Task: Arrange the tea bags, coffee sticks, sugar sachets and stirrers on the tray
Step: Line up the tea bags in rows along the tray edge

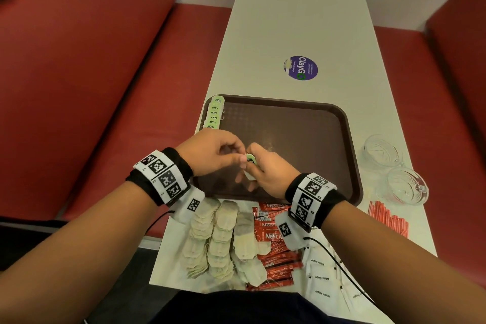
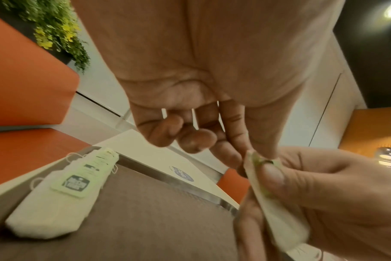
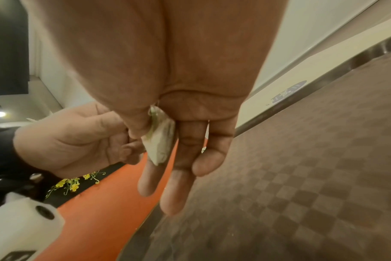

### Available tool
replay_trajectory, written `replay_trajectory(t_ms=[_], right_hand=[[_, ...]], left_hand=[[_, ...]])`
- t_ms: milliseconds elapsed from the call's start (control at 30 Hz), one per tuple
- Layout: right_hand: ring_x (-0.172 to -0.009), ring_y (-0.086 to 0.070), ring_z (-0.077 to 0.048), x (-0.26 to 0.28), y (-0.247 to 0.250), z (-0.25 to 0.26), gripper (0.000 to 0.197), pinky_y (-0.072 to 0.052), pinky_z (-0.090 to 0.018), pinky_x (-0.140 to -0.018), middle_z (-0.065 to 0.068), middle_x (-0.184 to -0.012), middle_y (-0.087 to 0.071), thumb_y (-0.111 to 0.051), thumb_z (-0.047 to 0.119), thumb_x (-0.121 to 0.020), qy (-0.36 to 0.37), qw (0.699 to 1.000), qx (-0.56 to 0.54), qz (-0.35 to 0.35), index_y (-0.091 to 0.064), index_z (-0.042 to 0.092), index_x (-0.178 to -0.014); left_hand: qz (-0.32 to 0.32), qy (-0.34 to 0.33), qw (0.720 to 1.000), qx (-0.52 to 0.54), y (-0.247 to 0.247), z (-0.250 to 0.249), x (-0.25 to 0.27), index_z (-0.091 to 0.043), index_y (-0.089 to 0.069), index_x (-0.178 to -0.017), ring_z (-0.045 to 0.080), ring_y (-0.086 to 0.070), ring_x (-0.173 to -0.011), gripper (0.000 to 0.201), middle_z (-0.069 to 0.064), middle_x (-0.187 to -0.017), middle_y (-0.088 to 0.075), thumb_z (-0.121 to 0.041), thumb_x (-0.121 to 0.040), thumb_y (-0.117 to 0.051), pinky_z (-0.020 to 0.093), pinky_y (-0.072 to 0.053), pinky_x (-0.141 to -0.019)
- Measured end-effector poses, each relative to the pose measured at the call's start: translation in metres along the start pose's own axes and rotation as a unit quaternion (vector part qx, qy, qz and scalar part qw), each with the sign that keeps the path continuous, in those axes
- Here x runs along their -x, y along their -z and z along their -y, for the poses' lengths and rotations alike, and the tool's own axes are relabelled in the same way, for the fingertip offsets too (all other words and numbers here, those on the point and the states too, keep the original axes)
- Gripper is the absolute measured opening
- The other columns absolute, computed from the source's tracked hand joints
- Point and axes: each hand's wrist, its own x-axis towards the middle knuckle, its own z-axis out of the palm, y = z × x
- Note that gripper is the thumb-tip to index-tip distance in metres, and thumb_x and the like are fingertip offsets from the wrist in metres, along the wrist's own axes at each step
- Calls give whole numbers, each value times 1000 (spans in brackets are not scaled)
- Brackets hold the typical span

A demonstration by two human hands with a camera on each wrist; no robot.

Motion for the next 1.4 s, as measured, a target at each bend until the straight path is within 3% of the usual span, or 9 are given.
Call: replay_trajectory(t_ms=[133, 267, 500, 633, 733, 900, 1100, 1267, 1400], right_hand=[[-67, -73, -19, -2, -4, -1, 13, -60, -49, -72, 1, -92, -76, -49, 30, -104, 1, 1000, 0, 6, -45, 18, -104], [-69, -72, -17, -2, -6, -3, 16, -60, -48, -74, 2, -91, -76, -50, 32, -104, 6, 1000, 7, 0, -48, 17, -108], [-83, -66, -11, 9, -11, -13, 34, -55, -38, -83, 6, -91, -70, -73, 40, -88, -8, 998, 65, 26, -51, 21, -105], [-78, -61, -5, 20, -12, -15, 24, -53, -28, -74, 10, -85, -65, -78, 38, -84, -3, 990, 117, 78, -62, 22, -94], [-70, -55, -4, 25, -14, -15, 19, -50, -26, -67, 10, -79, -62, -80, 33, -81, 5, 985, 143, 100, -65, 23, -88], [-73, -59, -6, 35, -23, -12, 26, -54, -32, -71, 15, -81, -63, -82, 43, -75, 13, 974, 181, 137, -62, 30, -85], [-93, -58, -12, 47, -36, -7, 39, -51, -31, -81, 9, -102, -61, -87, 45, -70, 22, 960, 221, 172, -67, 25, -96], [-101, -50, -12, 52, -43, -9, 47, -49, -32, -86, 11, -107, -50, -88, 47, -67, 28, 952, 247, 181, -67, 27, -104], [-105, -48, -13, 54, -45, -9, 60, -48, -33, -87, 9, -112, -51, -89, 50, -63, 34, 949, 256, 183, -66, 27, -114]], left_hand=[[-35, -9, 999, 7, -5, 2, 3, -28, -70, -95, 8, -62, -78, 3, -11, -83, -68, -29, -93, -68, 32, -51, -72], [-43, 6, 998, 55, -5, 2, 8, -31, -68, -92, 10, -64, -66, 5, -4, -75, -68, -29, -95, -65, 31, -54, -70], [-134, 91, 985, 61, 13, 22, 8, -26, -70, -94, 15, -63, -66, 10, -7, -77, -69, -18, -95, -65, 28, -54, -68], [-36, 172, 978, -109, 23, 45, 5, -28, -68, -97, 13, -64, -86, 5, -10, -88, -68, -26, -96, -63, 28, -49, -80], [24, 217, 964, -155, 18, 58, -1, -28, -68, -98, 14, -63, -90, 6, -9, -91, -68, -28, -96, -62, 29, -50, -84], [-28, 258, 948, -182, 12, 66, -17, -26, -68, -98, 18, -60, -90, 9, -4, -93, -66, -26, -97, -59, 34, -52, -84], [-62, 271, 936, -215, 0, 62, -27, -21, -64, -107, 26, -58, -103, 20, 3, -109, -61, -34, -92, -66, 39, -50, -90], [-26, 275, 928, -249, -16, 54, -26, -20, -64, -99, 26, -61, -97, 32, 4, -103, -64, -49, -86, -69, 34, -51, -80], [-14, 295, 920, -259, -16, 54, -25, -17, -65, -104, 26, -61, -96, 33, 5, -106, -63, -42, -83, -71, 34, -51, -79]])
